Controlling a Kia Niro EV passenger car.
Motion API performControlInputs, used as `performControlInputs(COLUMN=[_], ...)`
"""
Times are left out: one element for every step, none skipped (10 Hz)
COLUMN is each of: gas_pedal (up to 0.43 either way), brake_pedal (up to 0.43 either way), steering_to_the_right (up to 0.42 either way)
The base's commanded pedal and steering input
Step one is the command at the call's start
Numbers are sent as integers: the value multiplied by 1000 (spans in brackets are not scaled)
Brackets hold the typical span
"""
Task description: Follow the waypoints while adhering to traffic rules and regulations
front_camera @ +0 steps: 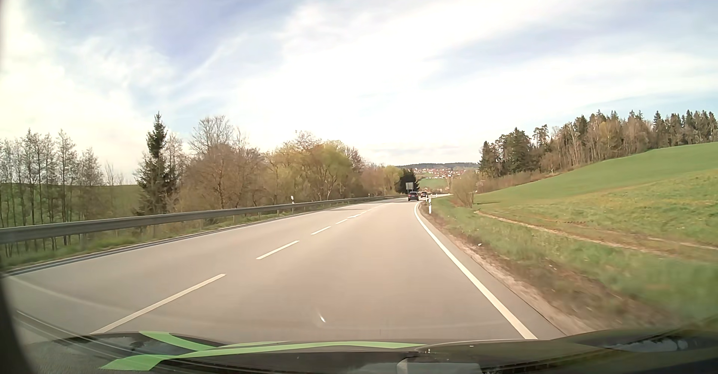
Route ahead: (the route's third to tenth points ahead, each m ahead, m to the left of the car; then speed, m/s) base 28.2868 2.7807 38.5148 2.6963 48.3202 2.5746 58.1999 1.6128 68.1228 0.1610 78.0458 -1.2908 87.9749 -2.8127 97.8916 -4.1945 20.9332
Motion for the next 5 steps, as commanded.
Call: performControlInputs(gas_pedal=[39,39,39,39,39], brake_pedal=[0,0,0,0,0], steering_to_the_right=[3,4,4,4,6])
